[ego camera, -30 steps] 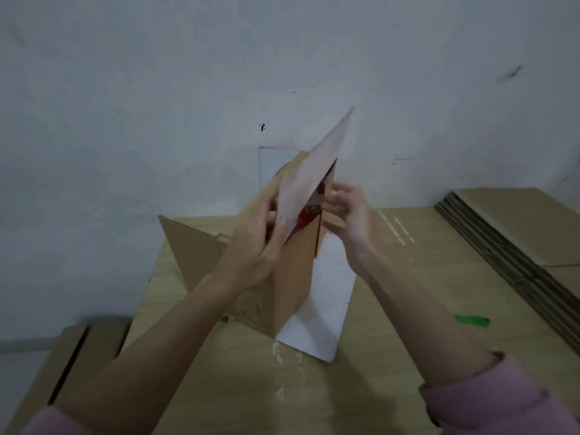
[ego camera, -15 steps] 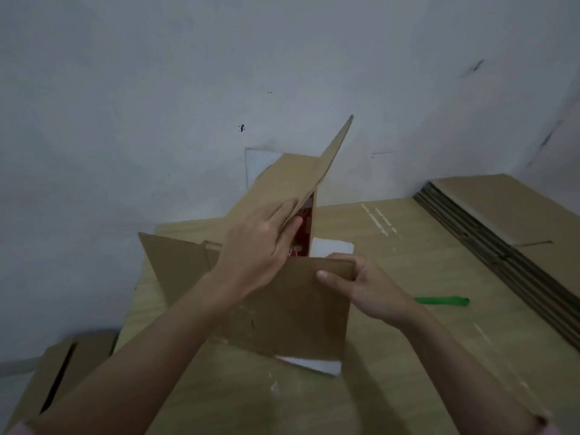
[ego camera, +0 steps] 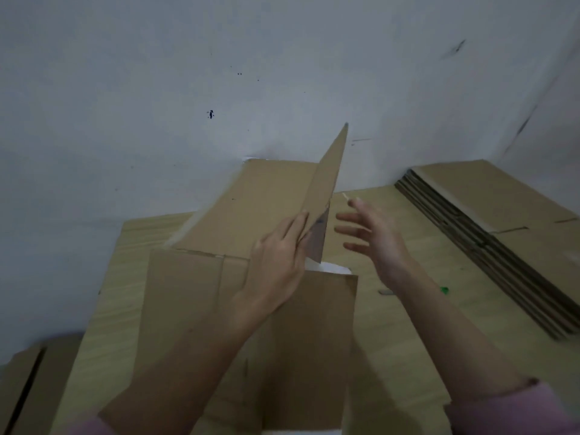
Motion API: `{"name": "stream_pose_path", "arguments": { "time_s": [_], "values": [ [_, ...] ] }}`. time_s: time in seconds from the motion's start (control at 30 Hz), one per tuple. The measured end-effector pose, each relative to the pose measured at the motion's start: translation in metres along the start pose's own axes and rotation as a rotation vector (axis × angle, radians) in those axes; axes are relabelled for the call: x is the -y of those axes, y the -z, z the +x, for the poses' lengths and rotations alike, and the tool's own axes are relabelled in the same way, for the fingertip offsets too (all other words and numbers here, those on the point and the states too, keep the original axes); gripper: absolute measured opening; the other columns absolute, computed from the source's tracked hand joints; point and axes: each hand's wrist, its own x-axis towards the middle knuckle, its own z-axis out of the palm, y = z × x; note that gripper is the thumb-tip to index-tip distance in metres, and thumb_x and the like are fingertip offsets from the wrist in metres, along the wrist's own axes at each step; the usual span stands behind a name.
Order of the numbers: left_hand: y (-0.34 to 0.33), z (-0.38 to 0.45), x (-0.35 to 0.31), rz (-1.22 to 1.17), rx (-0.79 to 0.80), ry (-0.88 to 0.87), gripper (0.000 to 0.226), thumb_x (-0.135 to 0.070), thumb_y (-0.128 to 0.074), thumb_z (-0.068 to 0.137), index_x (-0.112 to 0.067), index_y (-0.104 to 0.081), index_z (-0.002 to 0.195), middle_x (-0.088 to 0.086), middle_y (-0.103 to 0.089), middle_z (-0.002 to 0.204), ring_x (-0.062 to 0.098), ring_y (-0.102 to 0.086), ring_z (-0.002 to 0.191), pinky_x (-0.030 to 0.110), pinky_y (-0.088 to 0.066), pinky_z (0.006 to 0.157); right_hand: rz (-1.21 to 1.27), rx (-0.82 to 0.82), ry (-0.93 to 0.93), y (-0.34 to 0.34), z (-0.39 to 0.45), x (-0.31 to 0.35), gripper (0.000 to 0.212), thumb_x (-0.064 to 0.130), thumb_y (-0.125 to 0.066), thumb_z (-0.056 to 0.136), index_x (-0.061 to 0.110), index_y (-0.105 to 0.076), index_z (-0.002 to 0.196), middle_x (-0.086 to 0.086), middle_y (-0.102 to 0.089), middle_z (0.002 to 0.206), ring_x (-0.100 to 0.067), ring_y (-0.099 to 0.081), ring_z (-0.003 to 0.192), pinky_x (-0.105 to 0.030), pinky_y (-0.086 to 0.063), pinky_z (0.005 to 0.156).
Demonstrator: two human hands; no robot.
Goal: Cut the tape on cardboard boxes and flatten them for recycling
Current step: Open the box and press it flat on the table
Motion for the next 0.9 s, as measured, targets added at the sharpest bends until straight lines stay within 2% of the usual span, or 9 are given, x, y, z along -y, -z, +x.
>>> {"name": "stream_pose_path", "arguments": {
  "time_s": [0.1,0.2,0.3,0.43,0.53,0.6,0.73,0.83,0.9],
  "values": [
    [-0.01,0.0,0.006,0.072,0.035,-0.031,0.054,-0.037,-0.03,0.092,-0.014,-0.047,0.138,0.004,-0.056,0.131,0.024,-0.057,0.112,0.041,-0.049,0.087,-0.003,0.057,-0.058,-0.014,0.029,0.033,0.044,0.051,-0.057,0.087,0.021,-0.049,0.119,-0.001,-0.066,0.101,-0.019,-0.067,0.084,-0.036,-0.056,0.068],
    [0.002,0.005,0.014,0.033,0.156,-0.105,0.065,-0.055,-0.033,0.088,-0.021,-0.038,0.143,-0.002,-0.047,0.14,0.013,-0.043,0.124,0.027,-0.034,0.098,-0.141,0.046,-0.042,-0.022,0.053,0.044,0.031,0.001,-0.054,0.087,0.015,-0.044,0.113,-0.002,-0.062,0.085,-0.016,-0.061,0.065,-0.025,-0.051,0.047],
    [0.019,0.011,0.044,0.076,0.221,-0.174,0.077,-0.068,-0.039,0.078,-0.023,-0.042,0.141,-0.002,-0.043,0.143,0.008,-0.03,0.129,0.021,-0.019,0.103,-0.269,0.026,-0.023,-0.015,0.068,0.037,0.029,-0.008,-0.045,0.085,0.013,-0.046,0.104,-0.002,-0.056,0.084,-0.017,-0.057,0.07,-0.029,-0.049,0.06],
    [0.024,0.032,0.103,0.261,-0.054,0.38,0.076,-0.065,-0.043,0.08,-0.01,-0.05,0.132,0.014,-0.043,0.14,0.03,-0.04,0.129,0.043,-0.03,0.106,-0.304,0.078,-0.05,0.0,0.088,0.008,0.042,-0.015,-0.045,0.081,0.016,-0.053,0.109,-0.008,-0.063,0.099,-0.02,-0.06,0.082,-0.034,-0.05,0.072],
    [0.024,0.045,0.139,0.128,0.043,0.921,0.089,-0.057,-0.06,0.082,0.001,-0.028,0.141,0.022,-0.028,0.147,0.038,-0.033,0.133,0.049,-0.031,0.106,-0.262,0.182,-0.051,0.005,0.1,-0.017,0.051,-0.017,-0.045,0.083,0.023,-0.055,0.112,0.005,-0.064,0.105,-0.002,-0.064,0.081,-0.024,-0.053,0.071],
    [0.02,0.045,0.159,-0.1,0.073,1.068,0.092,-0.049,-0.066,0.082,0.006,-0.022,0.141,0.025,-0.033,0.145,0.038,-0.038,0.13,0.042,-0.037,0.1,-0.19,0.231,-0.072,0.004,0.108,-0.039,0.057,-0.019,-0.043,0.085,0.028,-0.054,0.114,0.018,-0.061,0.103,0.01,-0.062,0.077,-0.013,-0.05,0.067],
    [-0.003,0.017,0.184,-0.111,0.104,1.046,0.058,-0.03,-0.069,0.084,0.0,-0.043,0.126,0.019,-0.055,0.123,0.033,-0.054,0.11,0.035,-0.042,0.086,-0.224,0.132,-0.079,-0.008,0.13,-0.091,0.067,-0.016,-0.047,0.078,0.021,-0.052,0.133,0.002,-0.066,0.116,-0.007,-0.063,0.097,-0.02,-0.051,0.081],
    [-0.019,0.0,0.191,-0.092,-0.072,0.932,0.047,-0.011,-0.065,0.085,-0.001,-0.043,0.125,0.018,-0.055,0.118,0.032,-0.053,0.107,0.029,-0.038,0.084,-0.718,-0.091,0.143,-0.026,0.145,-0.114,0.052,0.009,-0.052,0.072,0.009,-0.06,0.123,-0.017,-0.062,0.109,-0.032,-0.057,0.101,-0.037,-0.047,0.085],
    [-0.028,-0.006,0.194,-0.073,-0.161,0.845,0.047,-0.004,-0.062,0.086,0.003,-0.042,0.127,0.021,-0.052,0.12,0.033,-0.05,0.11,0.026,-0.034,0.087,-1.066,-0.143,0.204,-0.04,0.15,-0.128,0.057,0.015,-0.064,0.077,0.006,-0.051,0.132,-0.026,-0.052,0.12,-0.042,-0.047,0.112,-0.048,-0.038,0.092]
  ]
}}
